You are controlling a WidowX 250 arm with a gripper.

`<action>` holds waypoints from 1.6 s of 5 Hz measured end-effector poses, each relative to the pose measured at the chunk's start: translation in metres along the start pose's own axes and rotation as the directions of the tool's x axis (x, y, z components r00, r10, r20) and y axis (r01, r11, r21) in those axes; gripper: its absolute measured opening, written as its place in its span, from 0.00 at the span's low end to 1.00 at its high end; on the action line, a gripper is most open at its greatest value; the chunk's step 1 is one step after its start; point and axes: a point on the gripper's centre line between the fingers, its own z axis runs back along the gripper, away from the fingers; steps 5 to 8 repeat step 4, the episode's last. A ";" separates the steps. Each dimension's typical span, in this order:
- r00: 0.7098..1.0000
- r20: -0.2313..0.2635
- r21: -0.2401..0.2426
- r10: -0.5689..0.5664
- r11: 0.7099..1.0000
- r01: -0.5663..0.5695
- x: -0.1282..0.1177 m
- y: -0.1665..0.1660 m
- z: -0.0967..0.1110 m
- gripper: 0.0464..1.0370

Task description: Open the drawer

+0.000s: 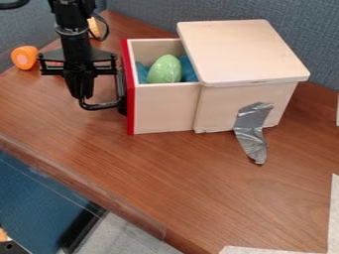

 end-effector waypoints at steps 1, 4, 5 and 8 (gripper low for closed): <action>1.000 -0.010 0.011 -0.007 1.000 0.007 -0.001 0.002 0.000 0.33; 0.966 0.025 -0.095 -0.258 0.961 0.259 -0.004 -0.001 0.068 0.97; 0.966 0.025 -0.095 -0.258 0.961 0.259 -0.004 -0.001 0.068 0.97; 0.966 0.025 -0.095 -0.258 0.961 0.259 -0.004 -0.001 0.068 0.97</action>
